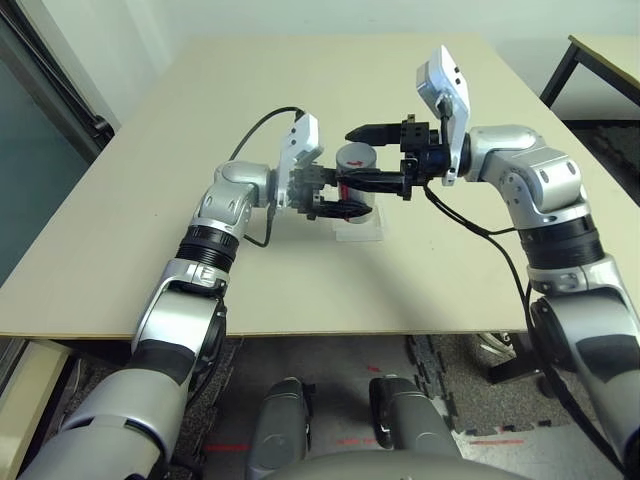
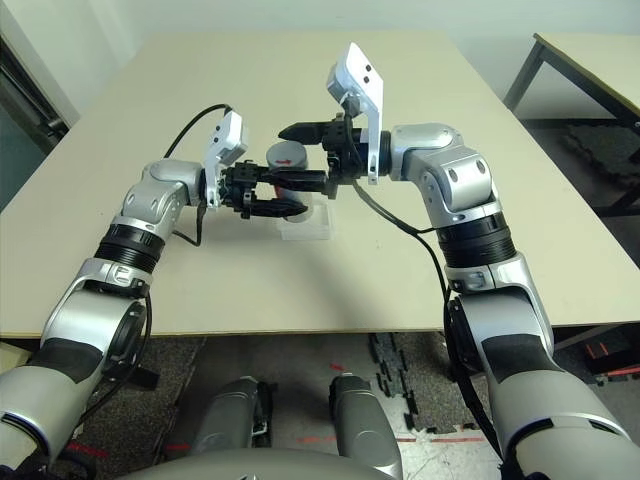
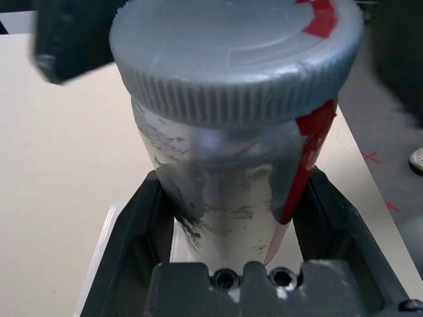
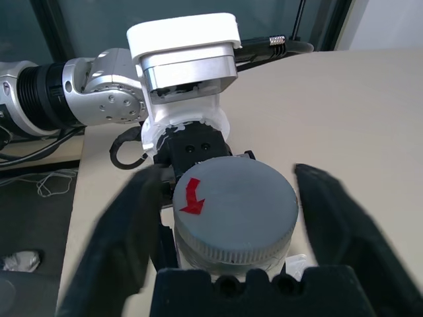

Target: Pour the medicine from the bottle into the box.

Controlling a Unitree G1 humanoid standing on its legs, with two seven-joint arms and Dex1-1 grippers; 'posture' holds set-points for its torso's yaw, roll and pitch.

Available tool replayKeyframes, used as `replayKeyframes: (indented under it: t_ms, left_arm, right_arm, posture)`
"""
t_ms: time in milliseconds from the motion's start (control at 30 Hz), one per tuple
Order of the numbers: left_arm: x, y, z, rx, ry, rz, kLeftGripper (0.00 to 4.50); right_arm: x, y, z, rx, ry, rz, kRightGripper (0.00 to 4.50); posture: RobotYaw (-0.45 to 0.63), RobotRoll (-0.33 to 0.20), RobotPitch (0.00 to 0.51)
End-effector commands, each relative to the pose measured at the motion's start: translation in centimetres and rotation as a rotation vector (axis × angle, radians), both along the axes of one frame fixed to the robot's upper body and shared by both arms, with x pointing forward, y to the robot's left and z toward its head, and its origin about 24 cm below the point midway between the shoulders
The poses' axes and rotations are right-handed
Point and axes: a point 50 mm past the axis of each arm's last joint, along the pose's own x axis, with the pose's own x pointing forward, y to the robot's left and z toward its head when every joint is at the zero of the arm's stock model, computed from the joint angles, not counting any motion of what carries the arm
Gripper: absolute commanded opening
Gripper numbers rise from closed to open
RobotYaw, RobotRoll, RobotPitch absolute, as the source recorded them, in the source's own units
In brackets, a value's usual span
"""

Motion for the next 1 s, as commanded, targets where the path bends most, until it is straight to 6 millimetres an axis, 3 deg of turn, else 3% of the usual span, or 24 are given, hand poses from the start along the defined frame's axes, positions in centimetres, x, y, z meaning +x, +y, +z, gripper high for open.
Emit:
replayKeyframes:
  t_ms: [33, 500, 667, 1000]
  left_arm:
    - [-0.2, -0.3, 0.2, 0.019, -0.010, -0.025, 2.77]
    - [-0.5, -0.7, 0.5, 0.035, -0.020, -0.073, 2.77]
    - [-0.8, -1.1, 0.5, 0.042, -0.021, -0.111, 2.77]
    - [-1.7, -2.1, 0.5, 0.052, -0.031, -0.169, 2.77]
  right_arm:
    - [0.0, 0.2, 0.2, -0.003, -0.008, 0.009, 2.60]
    - [-0.6, 1.3, 0.7, 0.012, 0.023, 0.198, 2.60]
    - [0.0, 1.7, 1.2, 0.009, 0.018, 0.302, 2.60]
    - [1.3, 2.7, 0.2, -0.064, -0.015, 0.458, 2.60]
  posture:
    - [-0.03, 0.000, 0.080]
    - [-0.02, 0.000, 0.085]
    - [0.00, 0.000, 0.090]
    - [0.03, 0.000, 0.095]
